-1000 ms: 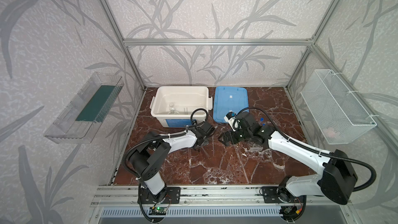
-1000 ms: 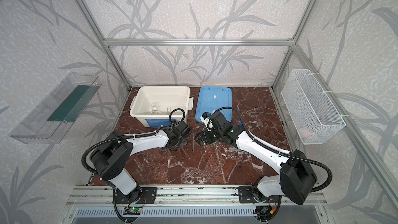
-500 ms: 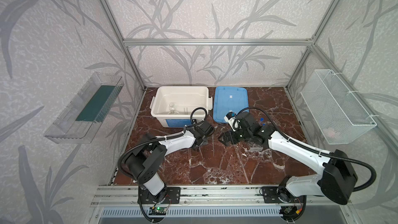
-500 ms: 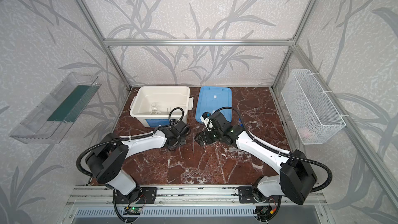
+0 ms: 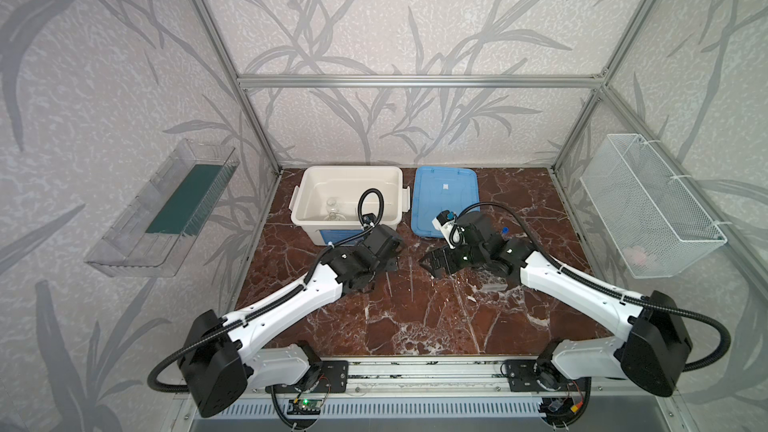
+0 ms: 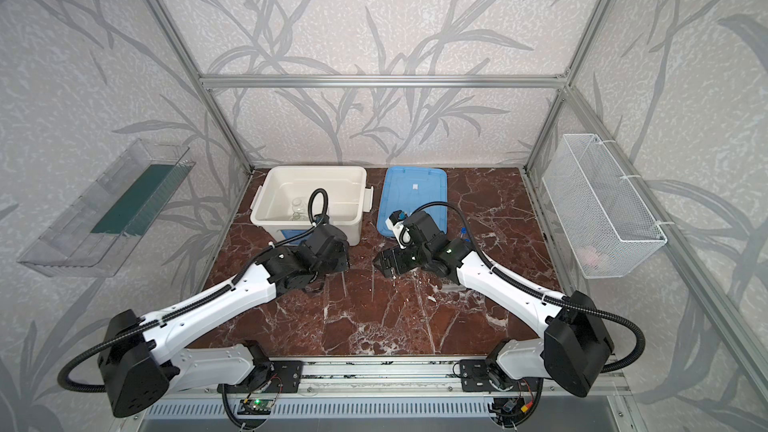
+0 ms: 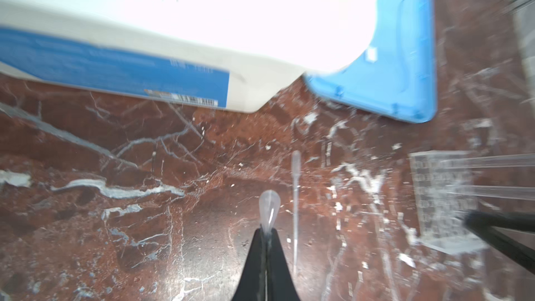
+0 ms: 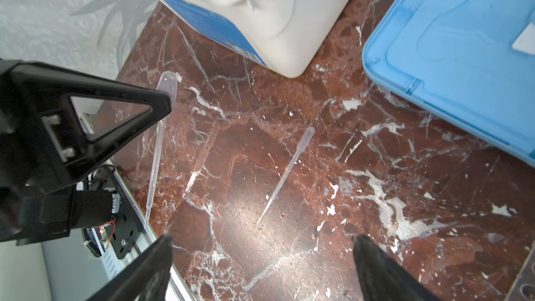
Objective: Organize the chemistry lab equipment
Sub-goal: 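Close the left gripper on the pipette bulb and lift it, then carry the pipette over the white tub and lower it inside with the left gripper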
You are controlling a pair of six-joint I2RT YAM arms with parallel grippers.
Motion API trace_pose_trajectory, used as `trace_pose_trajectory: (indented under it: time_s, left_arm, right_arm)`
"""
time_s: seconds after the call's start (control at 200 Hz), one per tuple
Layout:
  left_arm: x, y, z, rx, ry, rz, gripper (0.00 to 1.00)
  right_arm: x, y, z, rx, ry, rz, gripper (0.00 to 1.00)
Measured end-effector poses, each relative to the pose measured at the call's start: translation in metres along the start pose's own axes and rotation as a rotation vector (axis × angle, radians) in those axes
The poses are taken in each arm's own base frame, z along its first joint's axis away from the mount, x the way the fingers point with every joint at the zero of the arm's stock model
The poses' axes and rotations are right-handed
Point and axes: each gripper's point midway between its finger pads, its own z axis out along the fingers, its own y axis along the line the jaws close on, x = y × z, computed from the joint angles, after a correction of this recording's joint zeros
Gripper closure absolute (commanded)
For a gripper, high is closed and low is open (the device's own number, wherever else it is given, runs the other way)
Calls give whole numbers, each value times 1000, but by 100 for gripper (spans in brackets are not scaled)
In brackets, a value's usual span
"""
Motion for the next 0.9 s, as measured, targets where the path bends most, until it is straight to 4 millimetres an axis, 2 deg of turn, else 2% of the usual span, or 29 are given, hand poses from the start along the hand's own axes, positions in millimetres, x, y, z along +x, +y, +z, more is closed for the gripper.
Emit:
trace_pose_trajectory:
  time_s: [0.08, 0.21, 0.285, 0.345, 0.465, 0.605, 0.9]
  left_arm:
    - [-27, -9, -24, 31, -42, 19, 100]
    - [-88, -27, -56, 68, -119, 43, 100]
    - [-117, -29, -63, 84, -140, 44, 100]
    - [-133, -26, -61, 80, -132, 46, 100]
    - [-160, -23, -36, 46, -92, 64, 100]
    - [-175, -18, 5, 20, -20, 81, 100]
    - [-197, 13, 99, 6, 107, 53, 100]
  right_arm:
    - [-23, 11, -8, -21, -62, -5, 5]
    - [-68, 33, -24, -76, -185, -3, 5]
    - [-89, 44, -32, -107, -245, -2, 4]
    - [-103, 51, -36, -126, -281, 1, 4]
    - [-128, 62, -38, -153, -323, 1, 4]
    - [-147, 69, -34, -177, -346, 9, 3]
    - [-168, 52, -15, -160, -344, 67, 4]
